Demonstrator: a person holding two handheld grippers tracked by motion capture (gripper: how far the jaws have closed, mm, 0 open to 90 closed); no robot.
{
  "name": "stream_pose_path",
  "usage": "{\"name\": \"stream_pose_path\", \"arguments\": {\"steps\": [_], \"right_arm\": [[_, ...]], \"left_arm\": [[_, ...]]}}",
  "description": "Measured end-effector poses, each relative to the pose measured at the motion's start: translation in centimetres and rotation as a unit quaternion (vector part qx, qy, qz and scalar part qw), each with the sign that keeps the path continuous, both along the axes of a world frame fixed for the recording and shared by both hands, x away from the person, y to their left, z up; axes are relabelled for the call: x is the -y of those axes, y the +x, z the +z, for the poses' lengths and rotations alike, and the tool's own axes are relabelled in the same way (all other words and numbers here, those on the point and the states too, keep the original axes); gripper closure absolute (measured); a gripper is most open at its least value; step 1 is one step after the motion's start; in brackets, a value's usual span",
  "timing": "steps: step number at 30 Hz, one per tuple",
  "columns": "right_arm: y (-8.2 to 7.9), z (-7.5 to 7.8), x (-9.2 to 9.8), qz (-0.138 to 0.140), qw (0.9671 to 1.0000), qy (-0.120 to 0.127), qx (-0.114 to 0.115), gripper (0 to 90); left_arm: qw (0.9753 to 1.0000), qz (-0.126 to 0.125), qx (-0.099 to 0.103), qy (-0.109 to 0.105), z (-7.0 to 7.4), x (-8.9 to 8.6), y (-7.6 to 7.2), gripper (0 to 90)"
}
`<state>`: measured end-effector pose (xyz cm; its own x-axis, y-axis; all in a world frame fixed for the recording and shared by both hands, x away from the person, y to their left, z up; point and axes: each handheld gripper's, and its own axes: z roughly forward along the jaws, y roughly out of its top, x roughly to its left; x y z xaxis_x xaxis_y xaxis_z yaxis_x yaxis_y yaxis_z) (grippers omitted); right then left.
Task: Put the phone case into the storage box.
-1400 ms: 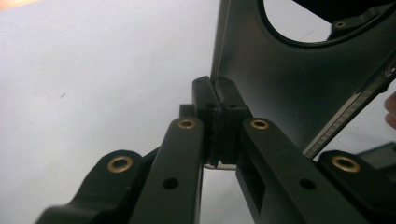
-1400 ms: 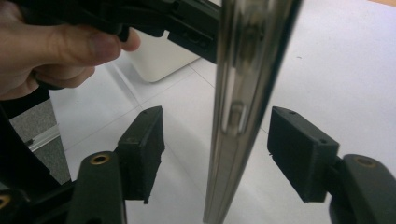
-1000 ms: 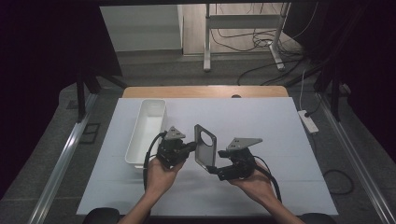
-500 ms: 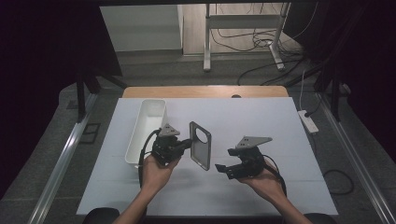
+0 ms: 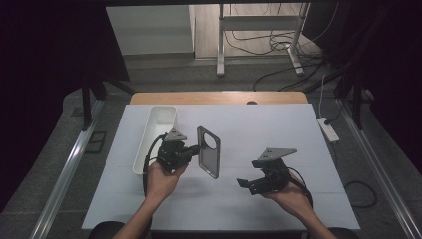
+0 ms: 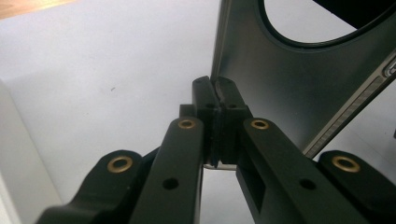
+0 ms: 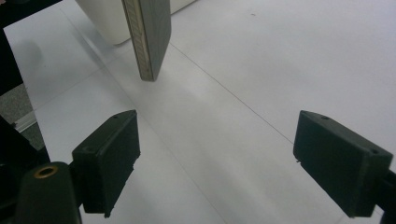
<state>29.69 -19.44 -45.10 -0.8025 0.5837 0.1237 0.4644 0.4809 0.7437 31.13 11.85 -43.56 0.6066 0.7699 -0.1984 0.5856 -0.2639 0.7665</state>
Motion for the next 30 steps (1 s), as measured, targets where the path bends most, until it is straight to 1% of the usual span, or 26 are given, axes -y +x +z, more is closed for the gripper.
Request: {"name": "stream_pose_path", "arguments": {"steps": [2,11,16,20,21,23,24,25,26,29,30], "right_arm": [[0.0,0.1,0.5,-0.008,1.0000,-0.001,0.000,13.6],[-0.2,0.2,2.1,-0.025,0.9997,-0.001,-0.001,11.9],[-0.4,0.2,2.9,-0.036,0.9993,-0.010,-0.001,11.0],[-0.5,0.2,3.5,-0.043,0.9990,-0.011,-0.001,10.6],[-0.5,0.3,3.6,-0.046,0.9989,-0.014,-0.001,10.6],[-0.6,0.3,4.0,-0.050,0.9985,-0.022,-0.006,10.6],[-0.6,0.3,4.2,-0.053,0.9983,-0.023,-0.007,10.6],[-0.7,0.3,4.3,-0.054,0.9982,-0.025,-0.008,10.5],[-0.7,0.3,4.5,-0.057,0.9979,-0.030,-0.008,10.1],[-0.8,0.2,5.1,-0.063,0.9975,-0.032,-0.011,8.5],[-0.8,0.2,5.4,-0.065,0.9973,-0.032,-0.013,8.2]], "left_arm": [[1.0000,0.000,-0.001,-0.001,0.1,-0.3,0.2,88.8],[1.0000,0.002,-0.004,-0.001,0.5,-1.0,0.8,88.8],[1.0000,0.004,-0.005,-0.001,0.8,-1.4,1.2,88.8],[1.0000,0.007,-0.006,-0.003,1.1,-1.8,1.5,88.8],[1.0000,0.006,-0.006,-0.001,1.2,-1.9,1.6,88.8],[0.9999,0.008,-0.005,-0.003,1.3,-2.2,1.7,88.8],[0.9999,0.008,-0.006,-0.002,1.4,-2.3,1.8,88.8],[0.9999,0.011,-0.007,-0.006,1.4,-2.4,1.9,88.8],[0.9999,0.011,-0.007,-0.005,1.4,-2.4,1.9,88.8],[0.9999,0.014,-0.009,-0.005,1.5,-2.6,2.0,88.8],[0.9998,0.015,-0.007,-0.005,1.6,-2.8,2.1,88.8]]}}
